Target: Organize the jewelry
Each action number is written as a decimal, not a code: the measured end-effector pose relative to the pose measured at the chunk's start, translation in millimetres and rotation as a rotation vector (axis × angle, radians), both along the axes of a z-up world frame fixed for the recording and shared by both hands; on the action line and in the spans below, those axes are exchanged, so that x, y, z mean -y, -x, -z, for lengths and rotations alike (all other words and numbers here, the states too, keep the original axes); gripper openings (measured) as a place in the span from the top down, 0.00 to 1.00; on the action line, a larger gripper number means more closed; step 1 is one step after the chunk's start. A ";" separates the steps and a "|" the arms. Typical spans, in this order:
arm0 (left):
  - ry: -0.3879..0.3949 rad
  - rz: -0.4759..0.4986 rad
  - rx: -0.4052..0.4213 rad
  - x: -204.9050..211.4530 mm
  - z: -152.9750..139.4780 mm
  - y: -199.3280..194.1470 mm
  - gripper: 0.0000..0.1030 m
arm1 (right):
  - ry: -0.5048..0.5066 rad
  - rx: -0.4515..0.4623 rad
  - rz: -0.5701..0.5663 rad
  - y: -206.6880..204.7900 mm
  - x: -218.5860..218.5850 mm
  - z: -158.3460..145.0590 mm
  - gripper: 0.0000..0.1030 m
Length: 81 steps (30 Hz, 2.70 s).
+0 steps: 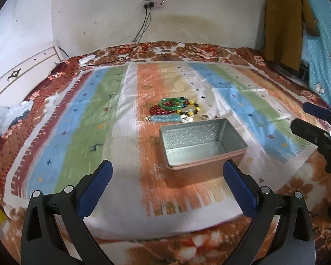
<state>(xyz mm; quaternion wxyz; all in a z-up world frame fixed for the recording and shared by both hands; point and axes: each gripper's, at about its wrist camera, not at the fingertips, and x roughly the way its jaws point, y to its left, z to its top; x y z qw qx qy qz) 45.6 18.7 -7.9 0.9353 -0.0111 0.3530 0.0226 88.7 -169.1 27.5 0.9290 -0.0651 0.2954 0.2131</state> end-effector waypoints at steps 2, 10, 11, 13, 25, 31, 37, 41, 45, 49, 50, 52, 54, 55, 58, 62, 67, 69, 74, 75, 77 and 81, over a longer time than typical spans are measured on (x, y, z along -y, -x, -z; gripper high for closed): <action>-0.002 -0.017 -0.015 -5.2 0.2 -10.5 0.05 | -0.015 -0.035 0.004 -10.1 2.5 3.4 0.04; -0.001 -0.059 -0.060 -22.9 3.1 -41.8 0.05 | -0.030 -0.066 -0.001 -33.3 1.9 4.6 0.04; -0.005 -0.060 -0.064 -23.9 3.4 -45.9 0.05 | -0.029 -0.070 -0.002 -35.7 1.8 5.1 0.04; -0.014 -0.056 -0.071 -24.3 4.1 -51.7 0.05 | -0.024 -0.081 -0.004 -41.2 0.6 6.5 0.04; -0.044 -0.083 -0.183 -38.4 18.6 -94.1 0.05 | -0.003 -0.128 -0.002 -78.0 -4.4 11.5 0.04; -0.005 -0.068 -0.192 -45.0 19.0 -102.0 0.05 | -0.027 -0.165 -0.020 -88.9 -8.9 12.8 0.04; -0.059 -0.036 -0.155 -38.4 13.5 -116.6 0.05 | -0.033 -0.201 -0.016 -106.3 -12.1 17.2 0.04; -0.042 -0.035 -0.172 -43.7 14.2 -130.5 0.05 | -0.035 -0.234 -0.020 -118.7 -15.9 21.5 0.04; -0.047 -0.072 -0.203 -53.2 21.2 -144.4 0.05 | -0.026 -0.239 -0.019 -127.8 -18.9 22.9 0.04; -0.028 -0.075 -0.228 -61.4 26.6 -154.8 0.05 | -0.037 -0.271 -0.019 -139.2 -19.7 27.5 0.04; -0.024 -0.076 -0.230 -63.6 27.1 -158.2 0.05 | -0.042 -0.284 -0.018 -143.6 -19.9 28.9 0.04; -0.018 -0.081 -0.235 -66.5 27.8 -163.3 0.05 | -0.049 -0.303 -0.013 -150.6 -21.3 31.4 0.04; -0.006 -0.084 -0.247 -69.9 30.1 -169.8 0.05 | -0.046 -0.313 -0.002 -156.9 -22.1 34.2 0.04; -0.001 -0.085 -0.253 -71.2 31.4 -172.4 0.05 | -0.043 -0.321 -0.004 -159.6 -23.3 36.1 0.04; 0.012 -0.083 -0.268 -73.9 34.6 -178.0 0.06 | -0.039 -0.349 -0.004 -166.2 -26.1 41.5 0.04; 0.014 -0.078 -0.290 -74.6 39.4 -185.4 0.10 | -0.050 -0.379 -0.001 -175.1 -28.5 46.5 0.04; 0.047 -0.076 -0.339 -80.6 50.2 -198.1 0.20 | -0.056 -0.419 -0.012 -187.6 -35.5 53.9 0.17; 0.063 -0.073 -0.356 -83.0 54.6 -204.2 0.27 | -0.049 -0.437 -0.010 -192.0 -37.2 58.5 0.18; 0.125 -0.057 -0.385 -87.9 62.9 -217.1 0.38 | -0.039 -0.473 -0.009 -203.6 -44.8 68.6 0.26; 0.144 -0.055 -0.393 -89.3 65.2 -220.2 0.39 | -0.037 -0.484 -0.010 -206.8 -46.7 71.4 0.28; 0.168 -0.055 -0.407 -90.8 69.6 -225.8 0.41 | -0.031 -0.498 -0.008 -211.3 -47.4 76.5 0.30; 0.192 -0.051 -0.426 -91.2 76.3 -233.7 0.47 | -0.015 -0.533 0.005 -220.9 -49.8 87.4 0.37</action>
